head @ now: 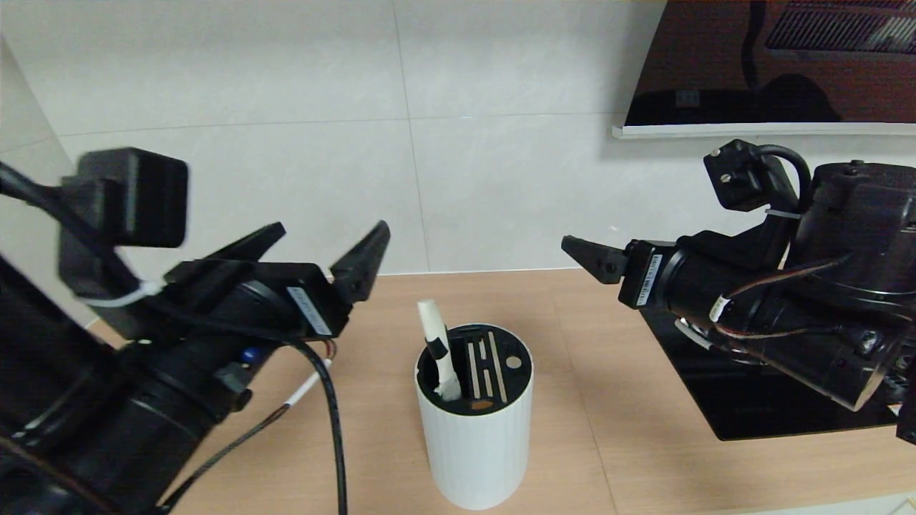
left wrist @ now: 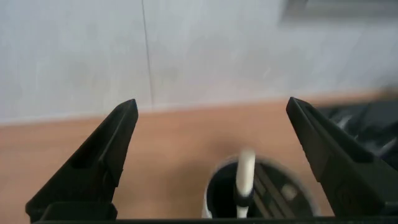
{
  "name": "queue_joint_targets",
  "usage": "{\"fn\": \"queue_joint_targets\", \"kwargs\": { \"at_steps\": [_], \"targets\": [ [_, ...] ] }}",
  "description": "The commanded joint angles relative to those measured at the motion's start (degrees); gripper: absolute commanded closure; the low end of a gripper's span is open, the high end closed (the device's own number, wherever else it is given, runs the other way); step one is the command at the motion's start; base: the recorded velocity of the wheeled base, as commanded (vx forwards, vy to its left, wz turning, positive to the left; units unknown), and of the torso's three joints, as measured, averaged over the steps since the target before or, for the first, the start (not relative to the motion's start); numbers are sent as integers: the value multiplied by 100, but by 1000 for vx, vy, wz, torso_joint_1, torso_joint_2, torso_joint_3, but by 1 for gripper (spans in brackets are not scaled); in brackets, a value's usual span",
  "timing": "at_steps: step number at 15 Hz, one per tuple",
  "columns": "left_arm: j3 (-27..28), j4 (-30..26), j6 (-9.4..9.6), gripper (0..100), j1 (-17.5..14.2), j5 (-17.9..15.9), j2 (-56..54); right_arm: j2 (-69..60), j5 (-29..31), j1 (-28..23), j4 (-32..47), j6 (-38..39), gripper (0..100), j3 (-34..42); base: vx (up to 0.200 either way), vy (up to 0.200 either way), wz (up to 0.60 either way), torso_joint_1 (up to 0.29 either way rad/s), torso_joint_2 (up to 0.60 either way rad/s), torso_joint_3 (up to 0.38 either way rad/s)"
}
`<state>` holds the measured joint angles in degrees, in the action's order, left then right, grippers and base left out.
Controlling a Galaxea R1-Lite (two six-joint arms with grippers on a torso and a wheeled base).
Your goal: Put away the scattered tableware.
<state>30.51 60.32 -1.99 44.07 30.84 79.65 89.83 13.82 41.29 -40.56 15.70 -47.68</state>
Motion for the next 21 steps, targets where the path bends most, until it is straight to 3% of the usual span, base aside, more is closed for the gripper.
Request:
{"fn": "queue_joint_targets", "kwargs": {
  "at_steps": [1,3,6,7,8,9,10,11,13,15,16,18,21],
  "targets": [
    [201,-354,-12,0,-522,-368,-1347,-431,41,-200,-5,-50,0,189,0,0,0,0,0,0],
    [280,-978,-47,0,-874,-404,-1936,-906,85,-438,-5,-269,0,549,0,0,0,0,0,0],
    [192,-2727,-47,0,-1507,-843,-3026,-1917,164,-517,4,-428,0,1155,0,0,0,0,0,0],
    [165,-3826,-39,0,-1920,-1256,-3852,-2523,164,-675,13,-577,0,1586,0,0,0,0,0,0],
    [209,-4670,-39,0,-2148,-1397,-4520,-3042,164,-877,4,-700,0,2026,0,0,0,0,0,0],
    [218,-4951,-30,0,-2210,-1414,-4722,-3235,156,-947,13,-744,0,2175,0,0,0,0,0,0],
    [218,-5944,14,0,-2561,-1423,-5452,-3982,156,-1325,13,-893,0,2711,0,0,0,0,0,0],
    [218,-6507,67,0,-2834,-1423,-5882,-4483,156,-1765,48,-1034,0,2957,0,0,0,0,0,0],
    [218,-6770,84,0,-3150,-1423,-6436,-5556,85,-2705,496,-1306,0,3054,0,0,0,0,0,0],
    [218,-6770,102,0,-3414,-1423,-6735,-6637,-73,-3074,1402,-1658,0,2904,0,0,0,0,0,0],
    [174,-6770,243,0,-3581,-1423,-6990,-7401,-152,-3276,2210,-2036,0,2790,0,0,0,0,0,0],
    [78,-6770,550,0,-3888,-1441,-7359,-8166,-266,-3417,3063,-2221,0,2623,0,0,0,0,0,0],
    [-265,-6770,884,0,-4345,-1573,-7921,-8623,-301,-3953,3291,-2168,0,2702,0,0,0,0,0,0]
  ]
}}
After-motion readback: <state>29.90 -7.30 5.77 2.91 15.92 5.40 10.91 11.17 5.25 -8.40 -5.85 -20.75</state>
